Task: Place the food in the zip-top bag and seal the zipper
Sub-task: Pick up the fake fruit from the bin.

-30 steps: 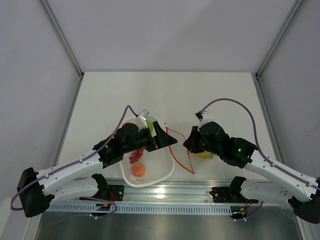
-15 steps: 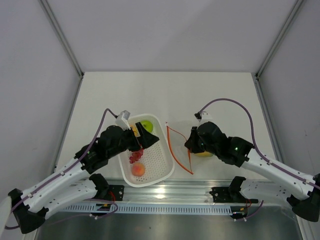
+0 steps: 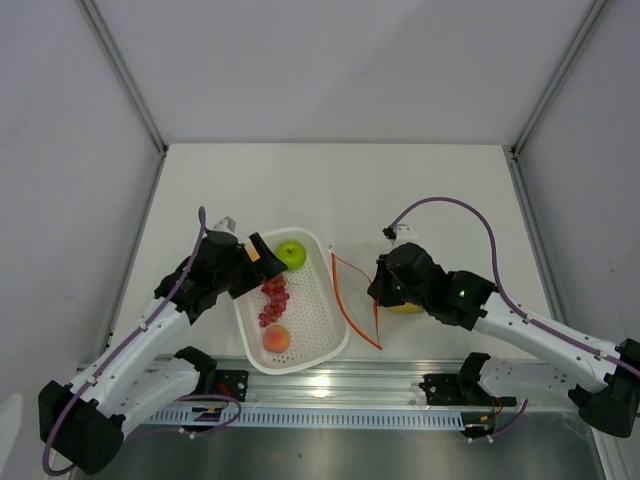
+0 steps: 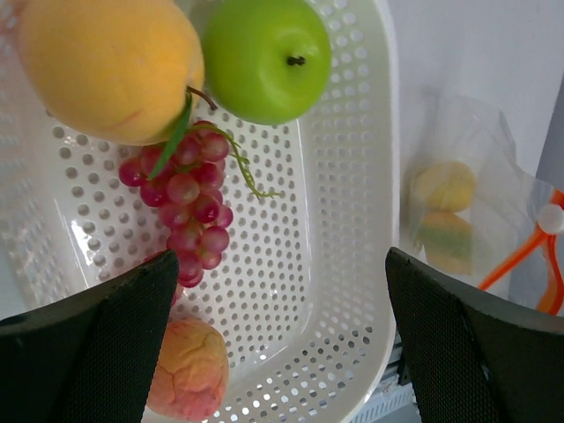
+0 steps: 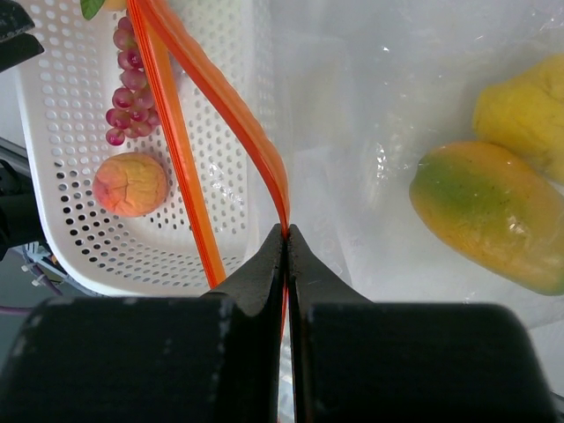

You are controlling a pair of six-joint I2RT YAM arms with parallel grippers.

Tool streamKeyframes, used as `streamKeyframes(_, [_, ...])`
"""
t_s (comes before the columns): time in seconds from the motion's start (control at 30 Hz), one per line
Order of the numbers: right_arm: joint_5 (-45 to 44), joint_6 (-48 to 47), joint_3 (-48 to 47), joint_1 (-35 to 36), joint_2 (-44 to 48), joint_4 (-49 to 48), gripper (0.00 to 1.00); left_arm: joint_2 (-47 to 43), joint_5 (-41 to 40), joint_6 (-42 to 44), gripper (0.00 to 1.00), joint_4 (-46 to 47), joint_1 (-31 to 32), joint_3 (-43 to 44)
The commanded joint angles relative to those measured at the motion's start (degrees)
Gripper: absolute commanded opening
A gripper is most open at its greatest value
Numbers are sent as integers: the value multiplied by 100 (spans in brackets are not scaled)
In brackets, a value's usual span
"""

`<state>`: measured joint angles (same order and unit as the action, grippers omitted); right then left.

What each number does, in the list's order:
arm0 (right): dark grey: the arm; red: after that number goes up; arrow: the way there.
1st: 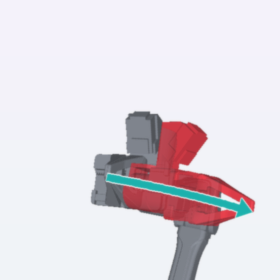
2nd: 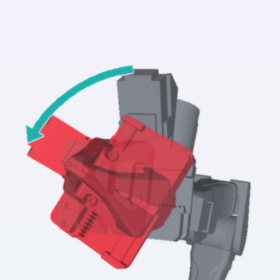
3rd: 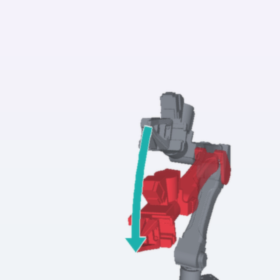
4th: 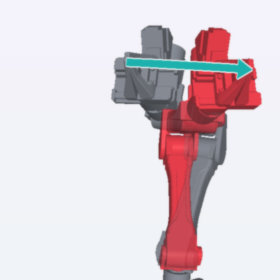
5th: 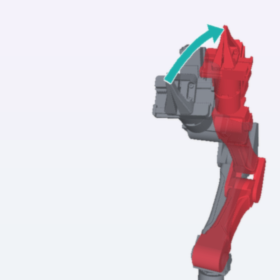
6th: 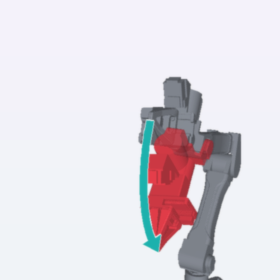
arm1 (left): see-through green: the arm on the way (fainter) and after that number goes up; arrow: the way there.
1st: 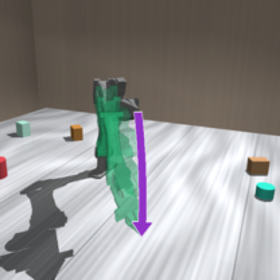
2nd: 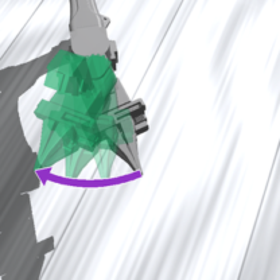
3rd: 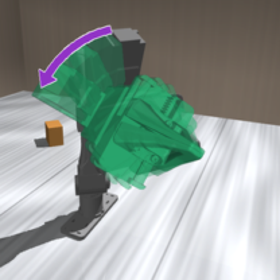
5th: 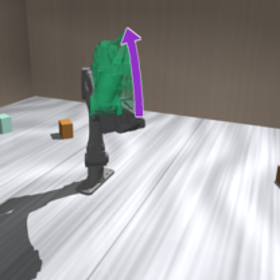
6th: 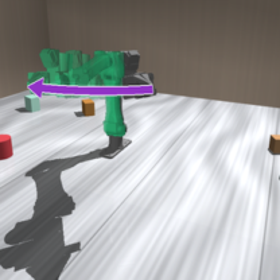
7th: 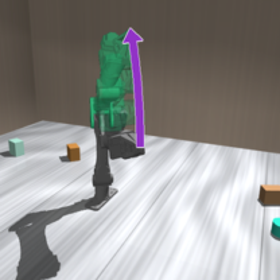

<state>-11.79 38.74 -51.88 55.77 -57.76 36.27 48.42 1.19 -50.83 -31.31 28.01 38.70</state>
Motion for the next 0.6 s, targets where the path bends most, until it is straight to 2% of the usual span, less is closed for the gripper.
streamKeyframes(0.0, [-209, -103, -173, 4, -43, -15, 0, 219, 162, 126, 99, 2, -330, 270])
streamKeyframes(0.13, [-236, -139, -156, -39, -43, -32, 0, 614, 154, 38, 100, 29, -752, 436])
streamKeyframes(0.27, [-148, -183, -112, -110, -51, -94, 0, 1124, -84, 3, 100, -358, -1218, 770])
streamKeyframes(0.57, [-43, -253, -7, -251, -8, -164, 0, 1968, 100, -173, 99, 90, -1342, 920])
